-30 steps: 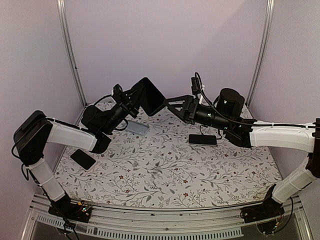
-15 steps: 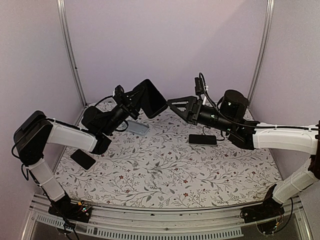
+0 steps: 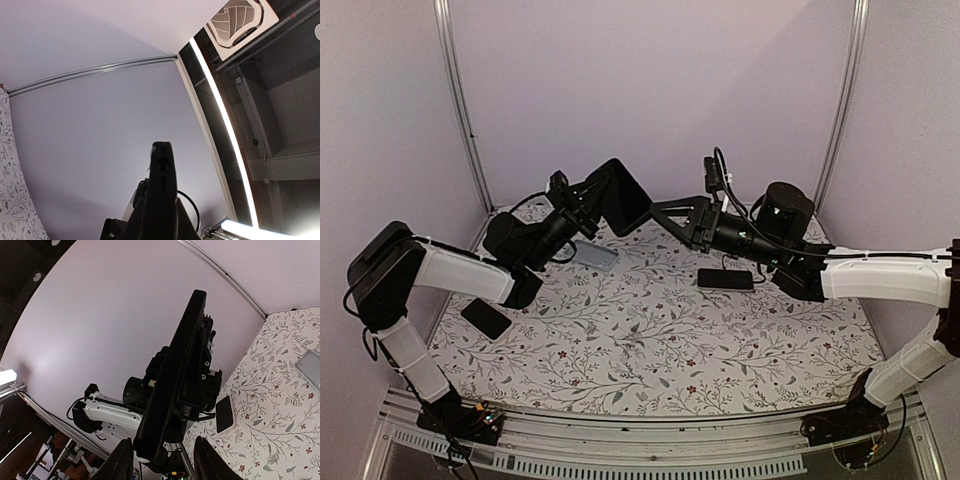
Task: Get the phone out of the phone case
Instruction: Remove the bottom right corner of the phone case from the phone.
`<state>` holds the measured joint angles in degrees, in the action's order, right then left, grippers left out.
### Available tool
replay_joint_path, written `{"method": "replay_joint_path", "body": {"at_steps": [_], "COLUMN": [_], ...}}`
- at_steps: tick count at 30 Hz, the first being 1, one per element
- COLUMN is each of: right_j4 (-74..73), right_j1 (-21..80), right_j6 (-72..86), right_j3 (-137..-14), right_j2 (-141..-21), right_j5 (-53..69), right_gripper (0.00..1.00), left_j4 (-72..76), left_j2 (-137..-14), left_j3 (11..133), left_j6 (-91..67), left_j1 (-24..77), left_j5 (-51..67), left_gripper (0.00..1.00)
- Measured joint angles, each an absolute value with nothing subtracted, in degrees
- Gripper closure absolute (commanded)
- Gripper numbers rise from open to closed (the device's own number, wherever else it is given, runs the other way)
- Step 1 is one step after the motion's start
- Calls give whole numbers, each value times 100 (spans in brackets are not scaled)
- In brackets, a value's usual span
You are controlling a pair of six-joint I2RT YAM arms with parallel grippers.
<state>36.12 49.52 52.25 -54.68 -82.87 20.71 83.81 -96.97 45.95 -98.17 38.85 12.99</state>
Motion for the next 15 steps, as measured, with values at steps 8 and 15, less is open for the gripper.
{"method": "replay_joint_path", "body": {"at_steps": [8,15], "right_j4": [3785,4042], "right_j1": [4952,4956], "right_j6": [5325,5391], "right_j3": [-5468,-5481], "right_j2": [-8344,-8401], "right_j5": [2176,2333], "right_gripper": [72,90], "left_j4": [8385,8403], "left_j2": [-9697,-9697], "left_j3": [4595,4595], "left_j6": [-9845,-9896], "left_j1": [3883,3883], "left_j5": [1306,1304], "left_gripper": [100,100]}}
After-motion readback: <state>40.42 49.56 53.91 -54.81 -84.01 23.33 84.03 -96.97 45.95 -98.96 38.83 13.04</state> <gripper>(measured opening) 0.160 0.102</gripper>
